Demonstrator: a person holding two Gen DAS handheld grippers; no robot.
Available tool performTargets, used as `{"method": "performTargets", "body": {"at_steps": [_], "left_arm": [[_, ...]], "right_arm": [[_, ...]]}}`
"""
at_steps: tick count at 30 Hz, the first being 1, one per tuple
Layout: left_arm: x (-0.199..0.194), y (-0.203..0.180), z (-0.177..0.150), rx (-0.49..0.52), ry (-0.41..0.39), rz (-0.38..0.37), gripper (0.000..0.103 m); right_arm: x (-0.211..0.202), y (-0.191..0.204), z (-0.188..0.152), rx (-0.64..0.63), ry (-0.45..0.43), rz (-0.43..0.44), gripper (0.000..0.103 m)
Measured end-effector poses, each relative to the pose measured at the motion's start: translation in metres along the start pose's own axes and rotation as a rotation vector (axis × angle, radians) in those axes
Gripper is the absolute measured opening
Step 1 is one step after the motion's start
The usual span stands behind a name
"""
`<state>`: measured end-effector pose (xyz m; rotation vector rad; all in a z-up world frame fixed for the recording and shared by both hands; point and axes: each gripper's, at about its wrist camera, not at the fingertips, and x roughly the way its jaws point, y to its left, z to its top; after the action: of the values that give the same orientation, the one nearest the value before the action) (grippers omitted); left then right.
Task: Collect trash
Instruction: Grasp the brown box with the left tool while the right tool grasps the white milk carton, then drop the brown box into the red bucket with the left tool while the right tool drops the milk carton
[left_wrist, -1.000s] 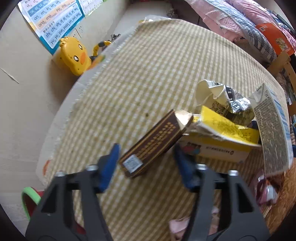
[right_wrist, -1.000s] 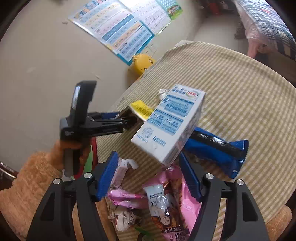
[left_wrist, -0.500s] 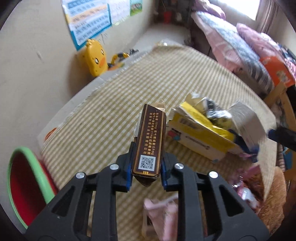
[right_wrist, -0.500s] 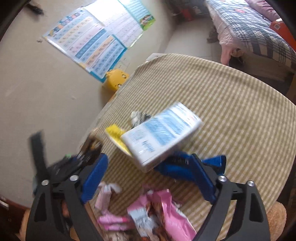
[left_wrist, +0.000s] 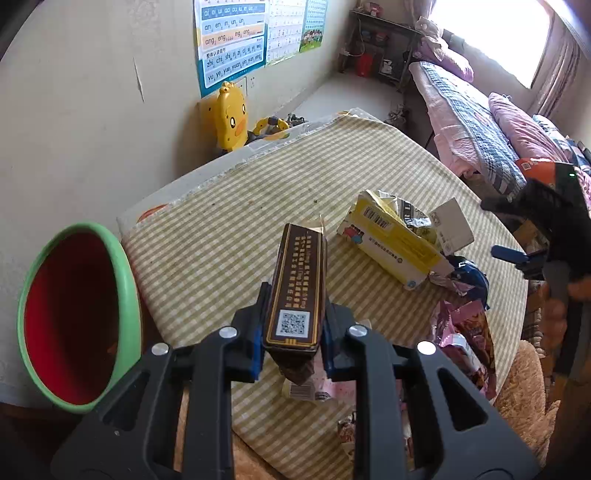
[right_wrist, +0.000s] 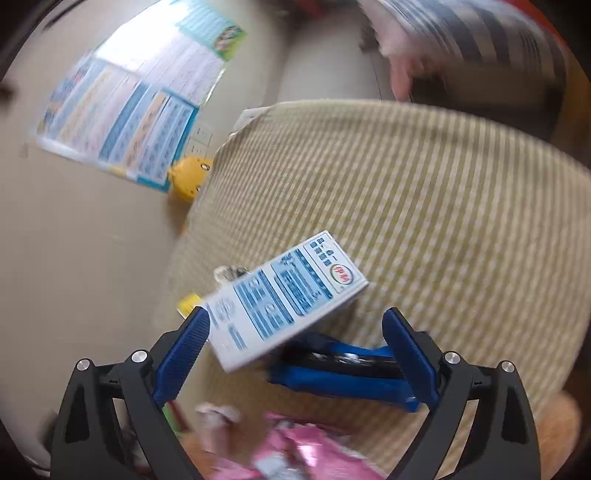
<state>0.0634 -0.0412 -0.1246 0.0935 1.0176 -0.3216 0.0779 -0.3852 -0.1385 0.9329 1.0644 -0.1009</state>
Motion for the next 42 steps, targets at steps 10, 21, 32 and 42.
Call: {"method": "performTargets", "body": {"at_steps": [10,21,32,42], "left_arm": [[-0.012,-0.004,0.002,0.026,-0.031,-0.002,0.023],[-0.024,0.004,0.008,-0.006,-0.077,0.043,0.023],[-0.055,0.023,0.007,-0.055,-0.144,0.086,0.023],[-0.085,0.048,0.000,-0.090,-0.216,0.115,0.023]], "right_arm": [[0.062,0.014,0.024,0.054,0.137,-0.142,0.093],[-0.006,0.044,-0.022,-0.214,-0.074,0.002,0.056],[-0.072,0.110,-0.111,-0.445,-0.261,0.031,0.056],[-0.075,0.154,-0.144,-0.561,-0.277,0.037,0.056]]}}
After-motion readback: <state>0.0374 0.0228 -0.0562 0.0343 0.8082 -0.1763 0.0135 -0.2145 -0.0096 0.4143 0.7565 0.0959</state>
